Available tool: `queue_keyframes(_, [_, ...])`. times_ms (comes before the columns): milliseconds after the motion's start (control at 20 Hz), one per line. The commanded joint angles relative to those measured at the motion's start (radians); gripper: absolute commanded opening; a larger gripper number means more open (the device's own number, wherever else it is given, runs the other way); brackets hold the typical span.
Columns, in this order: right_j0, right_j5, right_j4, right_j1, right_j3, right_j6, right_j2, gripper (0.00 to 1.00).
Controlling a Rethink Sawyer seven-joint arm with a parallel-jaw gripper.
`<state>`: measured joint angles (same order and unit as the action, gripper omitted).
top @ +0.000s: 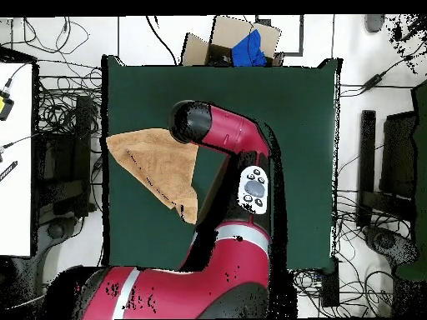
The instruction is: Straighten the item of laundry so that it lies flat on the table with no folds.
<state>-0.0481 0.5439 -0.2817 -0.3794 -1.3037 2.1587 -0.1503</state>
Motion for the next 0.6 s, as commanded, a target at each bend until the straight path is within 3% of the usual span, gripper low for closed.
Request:
queue_keyframes(50, [-0.012, -0.039, -0.031, 0.035, -0.124, 0.178, 0.073, 1.00])
queue_keyframes(600, [-0.030, -0.162, -0.054, 0.141, -0.108, 0.178, 0.127, 1.00])
